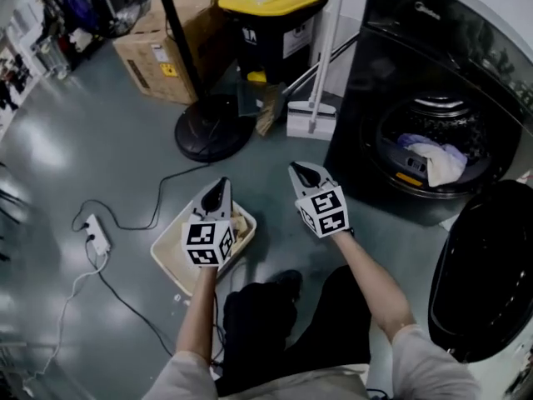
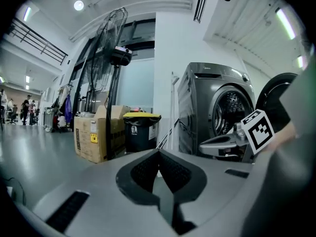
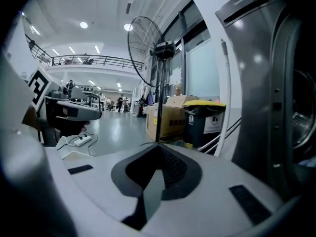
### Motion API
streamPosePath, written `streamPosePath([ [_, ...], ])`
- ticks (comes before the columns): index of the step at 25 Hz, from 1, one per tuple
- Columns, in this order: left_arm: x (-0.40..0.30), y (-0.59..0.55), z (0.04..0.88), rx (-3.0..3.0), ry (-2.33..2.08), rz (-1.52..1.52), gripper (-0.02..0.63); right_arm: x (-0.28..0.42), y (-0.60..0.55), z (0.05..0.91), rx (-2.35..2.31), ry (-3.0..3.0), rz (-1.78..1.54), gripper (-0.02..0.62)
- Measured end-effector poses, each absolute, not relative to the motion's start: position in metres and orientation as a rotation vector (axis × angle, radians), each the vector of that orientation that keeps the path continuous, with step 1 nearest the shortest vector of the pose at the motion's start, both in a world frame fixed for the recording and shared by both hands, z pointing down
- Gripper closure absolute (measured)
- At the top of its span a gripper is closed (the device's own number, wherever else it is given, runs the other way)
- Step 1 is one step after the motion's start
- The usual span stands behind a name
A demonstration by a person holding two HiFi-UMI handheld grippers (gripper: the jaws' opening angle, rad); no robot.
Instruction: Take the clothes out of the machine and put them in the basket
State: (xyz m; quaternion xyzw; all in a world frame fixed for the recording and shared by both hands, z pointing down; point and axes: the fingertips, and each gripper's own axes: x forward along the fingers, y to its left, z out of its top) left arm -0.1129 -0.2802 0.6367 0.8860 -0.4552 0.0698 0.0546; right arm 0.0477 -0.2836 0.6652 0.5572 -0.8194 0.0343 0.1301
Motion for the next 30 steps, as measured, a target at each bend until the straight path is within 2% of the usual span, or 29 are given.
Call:
streamPosePath([
  [16,0.078,-0.266,0.622,2.922,-0.913,0.182,0.588,0.306,-0.178,0.64,2.135,-1.85,0.111,0.569],
  [24,0.128,-0.257,0.631,2.952,-0.774,0.19,0.588,0.417,-0.132,0.631,2.375,-1.55,0.172,0.566],
  [25,0.13,-0.258,0.632,2.951,-0.768,0.192,0.588,0.428,-0.128,0.632,2.389,-1.523,0.185,0.547],
  [28,0.134,-0.263,0.636,2.943,-0.765,0.201,0.588,0.45,-0.124,0.641,2.393,-1.471,0.219,0.299],
  [30,0.137,-0.265,0.638,2.938,-0.762,0.2,0.588,0.461,-0.126,0.648,2.367,-1.427,0.219,0.245],
])
